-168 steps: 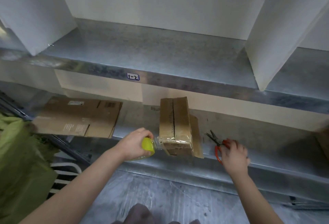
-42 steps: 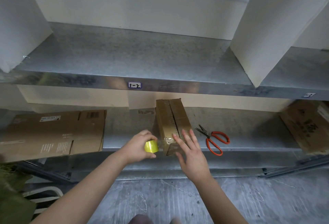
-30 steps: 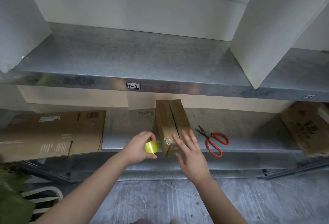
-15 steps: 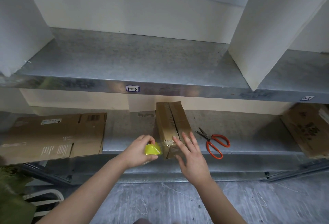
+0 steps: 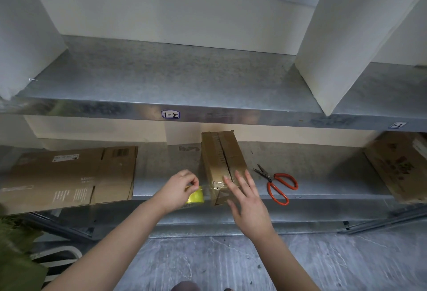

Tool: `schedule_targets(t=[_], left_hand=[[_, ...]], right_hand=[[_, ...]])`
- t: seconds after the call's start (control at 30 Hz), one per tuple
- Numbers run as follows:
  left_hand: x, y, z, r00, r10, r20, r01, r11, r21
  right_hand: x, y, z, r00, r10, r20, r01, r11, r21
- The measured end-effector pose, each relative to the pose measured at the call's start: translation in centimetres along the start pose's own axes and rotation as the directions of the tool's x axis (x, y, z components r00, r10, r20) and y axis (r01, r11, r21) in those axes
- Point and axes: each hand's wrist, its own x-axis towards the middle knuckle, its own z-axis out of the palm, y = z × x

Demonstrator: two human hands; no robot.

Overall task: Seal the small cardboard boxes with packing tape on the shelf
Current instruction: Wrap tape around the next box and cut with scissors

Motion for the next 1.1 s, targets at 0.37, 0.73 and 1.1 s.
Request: schedule_targets(t=[0.37,0.73,1.1], left_hand=[[-1.2,-3.8,-5.7,0.996,-0.065,-0.069,0.072,0.992,0.106],[-1.9,0.0,-2.9,0.994,-0.072,-0.077,0.073,0.997,0.005],[-3.9,4.9,-6.8,0.943,0.003,-0.333,-0.004,1.000,-0.002]], right_hand=[[-0.2,-0.1,-0.5,0.999,-0.002,0.040,0.002,1.000,0.006],[-1.1,0.8,-3.0,0.999,-0.038,-0.029,0.041,0.994,0.100],[2.3,-2.8,-6.9,0.965,-0.199,-0.174,0.229,0.957,0.176]])
